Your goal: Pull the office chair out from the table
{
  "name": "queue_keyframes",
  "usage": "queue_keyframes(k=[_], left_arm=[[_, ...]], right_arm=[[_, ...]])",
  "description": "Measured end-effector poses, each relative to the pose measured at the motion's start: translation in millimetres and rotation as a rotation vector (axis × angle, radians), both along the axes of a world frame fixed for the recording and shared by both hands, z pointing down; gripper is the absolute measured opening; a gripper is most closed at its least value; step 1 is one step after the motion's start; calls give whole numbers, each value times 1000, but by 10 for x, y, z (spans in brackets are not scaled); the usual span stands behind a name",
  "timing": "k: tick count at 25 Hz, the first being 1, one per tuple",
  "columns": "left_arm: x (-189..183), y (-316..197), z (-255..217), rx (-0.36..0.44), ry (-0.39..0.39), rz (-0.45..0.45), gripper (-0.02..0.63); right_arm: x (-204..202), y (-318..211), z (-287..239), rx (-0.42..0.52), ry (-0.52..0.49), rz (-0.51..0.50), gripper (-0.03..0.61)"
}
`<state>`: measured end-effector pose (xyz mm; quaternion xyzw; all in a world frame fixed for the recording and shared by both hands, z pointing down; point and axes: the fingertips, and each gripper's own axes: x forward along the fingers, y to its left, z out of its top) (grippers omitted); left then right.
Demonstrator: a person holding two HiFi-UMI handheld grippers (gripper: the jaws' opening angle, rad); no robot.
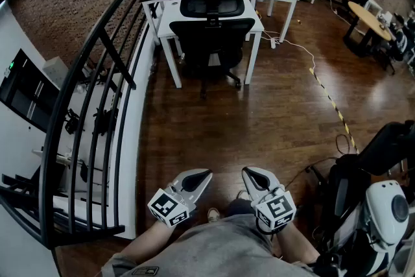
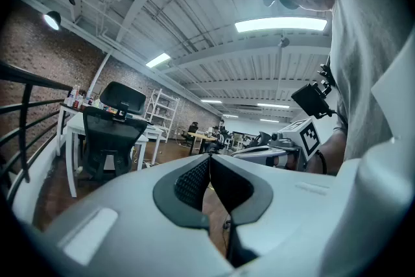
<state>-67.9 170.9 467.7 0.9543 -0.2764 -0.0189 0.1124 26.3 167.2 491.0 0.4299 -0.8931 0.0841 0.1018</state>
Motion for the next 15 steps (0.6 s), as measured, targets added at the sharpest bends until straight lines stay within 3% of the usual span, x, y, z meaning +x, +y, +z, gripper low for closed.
queue_keyframes(k=[6,15], left_arm=[[18,-318,-39,2,4,-17,0],[183,-1315,-99,27,-15,-61,0]], right_arm=[[76,-393,-83,25,-6,8,8],[257,-1415,-141,51,-36,-19,8]])
